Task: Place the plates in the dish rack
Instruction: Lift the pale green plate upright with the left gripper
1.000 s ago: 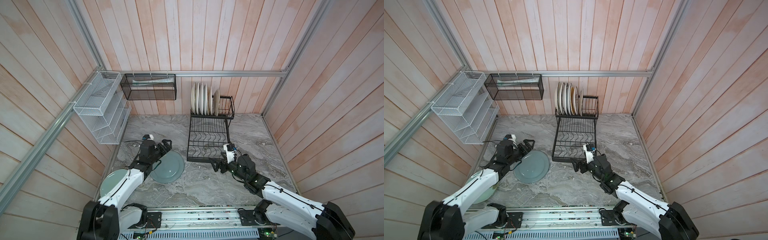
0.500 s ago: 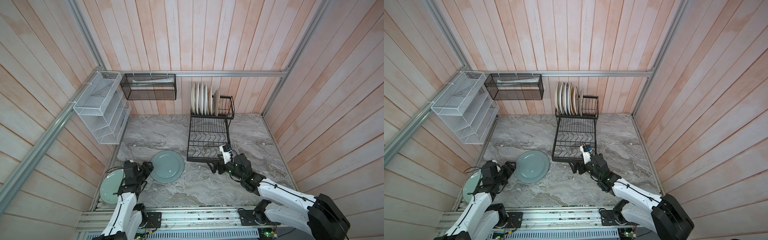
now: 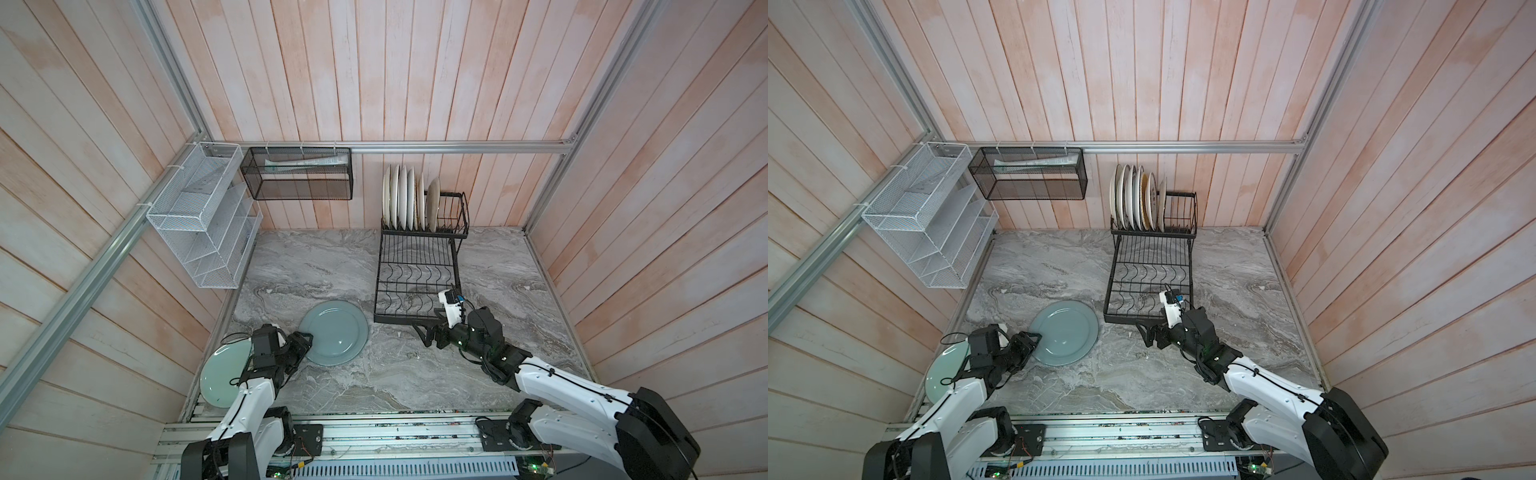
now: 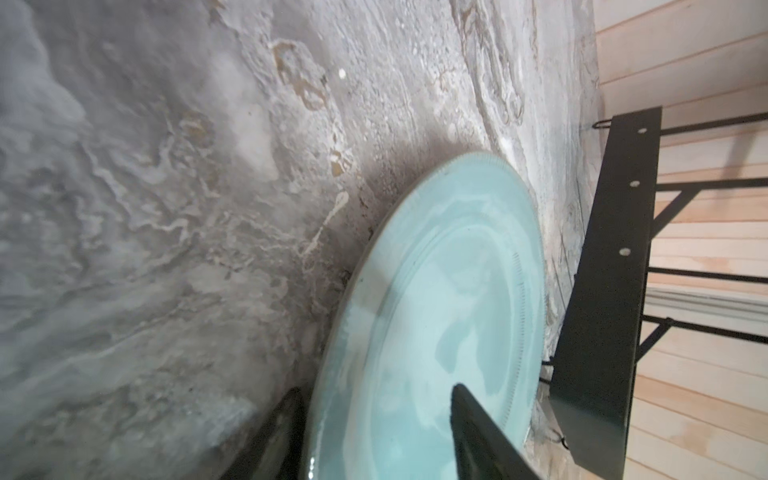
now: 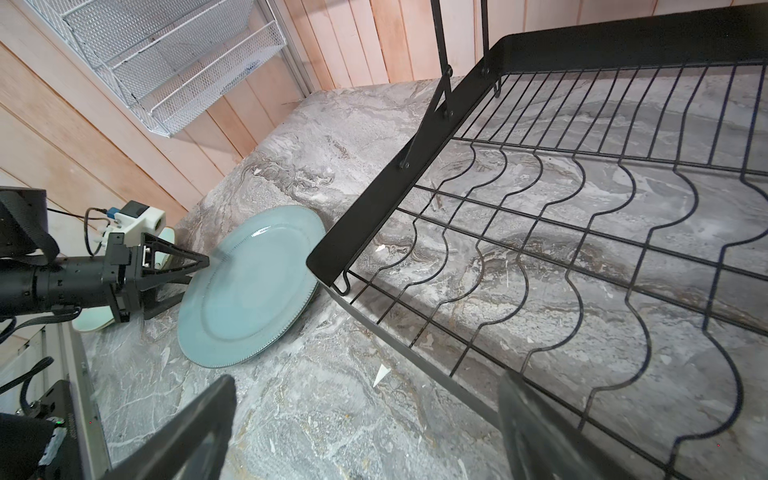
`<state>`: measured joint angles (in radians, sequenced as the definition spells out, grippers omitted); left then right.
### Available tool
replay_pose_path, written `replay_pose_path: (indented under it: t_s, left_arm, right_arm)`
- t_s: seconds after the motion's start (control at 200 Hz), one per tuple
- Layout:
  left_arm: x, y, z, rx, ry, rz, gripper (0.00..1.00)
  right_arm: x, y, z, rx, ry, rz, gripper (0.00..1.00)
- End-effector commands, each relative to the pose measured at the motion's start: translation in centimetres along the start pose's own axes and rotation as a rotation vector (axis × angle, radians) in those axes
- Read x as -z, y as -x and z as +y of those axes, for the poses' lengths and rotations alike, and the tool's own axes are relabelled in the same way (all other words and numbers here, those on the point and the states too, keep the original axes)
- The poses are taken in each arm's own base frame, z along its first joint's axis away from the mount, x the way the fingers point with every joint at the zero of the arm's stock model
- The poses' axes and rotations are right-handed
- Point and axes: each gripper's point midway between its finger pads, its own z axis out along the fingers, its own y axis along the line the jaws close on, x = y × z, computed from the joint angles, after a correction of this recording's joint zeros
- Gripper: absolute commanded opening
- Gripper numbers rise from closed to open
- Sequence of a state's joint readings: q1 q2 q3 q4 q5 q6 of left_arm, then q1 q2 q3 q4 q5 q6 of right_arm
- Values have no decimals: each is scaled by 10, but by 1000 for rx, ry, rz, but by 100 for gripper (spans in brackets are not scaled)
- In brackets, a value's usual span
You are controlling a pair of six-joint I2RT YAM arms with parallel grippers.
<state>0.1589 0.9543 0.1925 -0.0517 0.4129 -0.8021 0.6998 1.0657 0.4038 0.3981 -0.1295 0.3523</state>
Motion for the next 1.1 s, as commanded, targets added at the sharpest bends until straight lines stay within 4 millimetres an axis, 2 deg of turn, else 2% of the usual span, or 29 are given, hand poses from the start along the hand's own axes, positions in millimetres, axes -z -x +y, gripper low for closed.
replay_pose_path:
  t_s: [0.0, 0.19, 0.35, 0.605, 0.865, 1.095]
  left_arm:
    - [-1, -24, 17, 40, 17, 72, 53]
    - [-4, -27, 17, 67, -15, 68, 50]
    - [-8, -30, 16, 97, -26, 95, 35]
    - [-12, -30, 9, 94, -62, 119, 35]
    - [-17, -35, -11, 26, -166, 189, 33]
    - [-20, -34, -15, 17, -188, 206, 32]
  right_arm:
    - [3, 7, 7, -5, 28, -29, 98]
    - [4, 8, 8, -9, 32, -32, 98]
    - [4, 8, 8, -9, 31, -32, 98]
    - [6, 9, 9, -10, 38, -39, 98]
    - [7, 9, 10, -15, 46, -40, 98]
    - [6, 9, 11, -13, 47, -40, 98]
